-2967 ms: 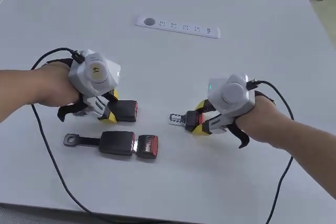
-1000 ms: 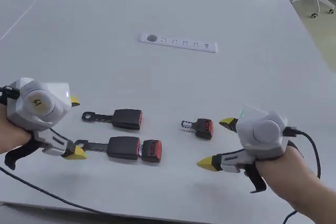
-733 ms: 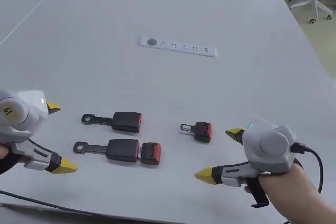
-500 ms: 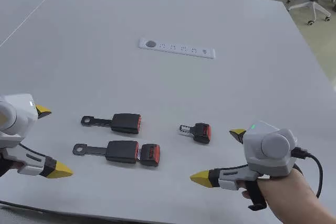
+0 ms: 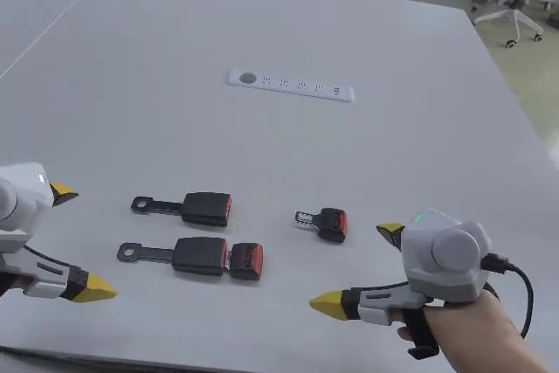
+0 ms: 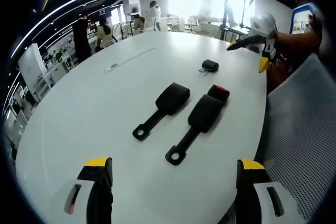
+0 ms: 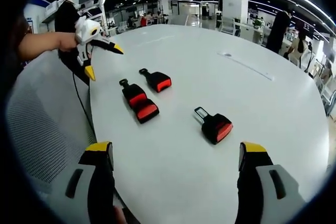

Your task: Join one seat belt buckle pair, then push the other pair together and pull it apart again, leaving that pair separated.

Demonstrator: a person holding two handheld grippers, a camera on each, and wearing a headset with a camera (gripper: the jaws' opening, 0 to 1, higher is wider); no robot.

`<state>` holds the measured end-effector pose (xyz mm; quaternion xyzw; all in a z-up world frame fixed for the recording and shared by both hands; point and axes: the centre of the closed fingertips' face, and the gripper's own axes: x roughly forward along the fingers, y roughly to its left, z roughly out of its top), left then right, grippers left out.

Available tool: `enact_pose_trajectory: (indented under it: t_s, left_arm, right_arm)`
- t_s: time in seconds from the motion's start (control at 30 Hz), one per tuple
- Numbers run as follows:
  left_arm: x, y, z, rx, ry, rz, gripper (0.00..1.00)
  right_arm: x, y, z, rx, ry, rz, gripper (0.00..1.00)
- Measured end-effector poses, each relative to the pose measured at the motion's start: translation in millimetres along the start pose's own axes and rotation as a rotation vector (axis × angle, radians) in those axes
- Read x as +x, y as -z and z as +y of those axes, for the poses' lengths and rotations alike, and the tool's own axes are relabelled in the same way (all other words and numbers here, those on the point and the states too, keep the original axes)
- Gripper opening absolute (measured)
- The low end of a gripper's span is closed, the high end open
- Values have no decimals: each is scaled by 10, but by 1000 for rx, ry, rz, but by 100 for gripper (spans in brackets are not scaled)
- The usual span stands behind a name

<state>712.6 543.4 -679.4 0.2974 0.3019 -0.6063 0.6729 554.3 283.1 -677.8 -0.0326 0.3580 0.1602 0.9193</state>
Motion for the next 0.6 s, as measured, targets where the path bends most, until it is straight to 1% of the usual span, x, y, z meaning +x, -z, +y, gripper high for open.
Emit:
enact_pose_trajectory:
  t_s: [0.1,0.23,0.37,0.5,0.6]
  left_arm:
    - [9,3,-13,1,4,0,100]
    - [15,8,-13,0,6,1,100]
    - [15,26,-8,-2,5,5,99]
    - [15,39,-1,-2,0,10,100]
    - [18,39,-4,-4,2,9,100]
  right_arm:
    - [-5,-11,-9,14,7,-10,100]
    - [9,-21,-3,15,11,-11,100]
    - [28,-30,28,4,4,-8,99]
    - [42,-56,79,4,-2,-13,99]
    - [58,-43,133,-10,-10,-6,99]
